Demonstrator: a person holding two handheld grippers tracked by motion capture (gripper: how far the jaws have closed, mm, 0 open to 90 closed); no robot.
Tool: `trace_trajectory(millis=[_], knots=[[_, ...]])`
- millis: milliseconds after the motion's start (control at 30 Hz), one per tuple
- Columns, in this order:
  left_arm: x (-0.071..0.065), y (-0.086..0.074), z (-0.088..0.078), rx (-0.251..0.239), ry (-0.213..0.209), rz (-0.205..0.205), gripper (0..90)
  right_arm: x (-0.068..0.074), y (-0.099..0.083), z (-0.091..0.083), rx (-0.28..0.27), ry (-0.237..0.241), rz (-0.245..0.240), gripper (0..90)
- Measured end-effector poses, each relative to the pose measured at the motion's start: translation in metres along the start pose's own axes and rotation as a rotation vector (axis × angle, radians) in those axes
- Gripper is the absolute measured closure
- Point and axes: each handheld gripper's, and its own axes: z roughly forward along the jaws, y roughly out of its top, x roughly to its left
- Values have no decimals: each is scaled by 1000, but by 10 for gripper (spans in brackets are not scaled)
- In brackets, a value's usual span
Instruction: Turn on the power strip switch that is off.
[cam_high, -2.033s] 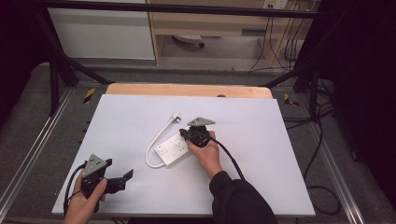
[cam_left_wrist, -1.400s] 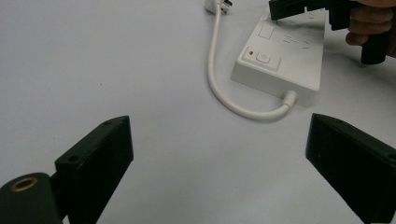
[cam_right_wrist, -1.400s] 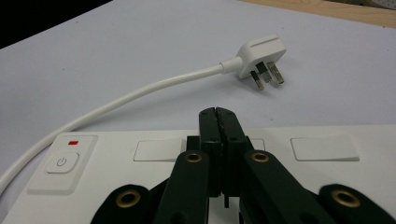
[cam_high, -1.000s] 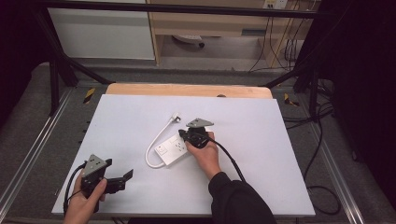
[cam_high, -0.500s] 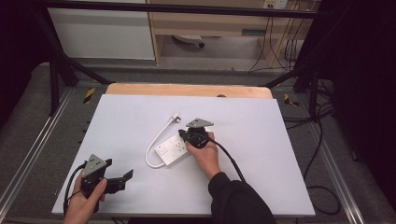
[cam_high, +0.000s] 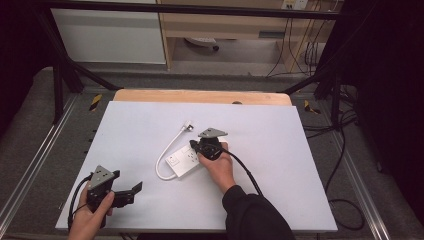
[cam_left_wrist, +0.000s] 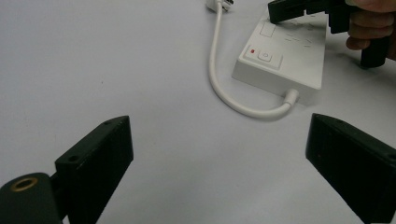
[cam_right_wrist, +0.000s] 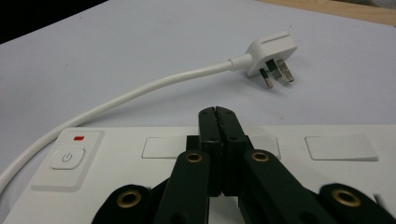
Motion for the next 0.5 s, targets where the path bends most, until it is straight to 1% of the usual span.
trace_trajectory(millis=[67,500], knots=[[0,0,0,0,-1,-1,75,2,1,1,2,-7,-7,900],[1,0,0,4,0,0,75,-1,1,0,5,-4,1,900]])
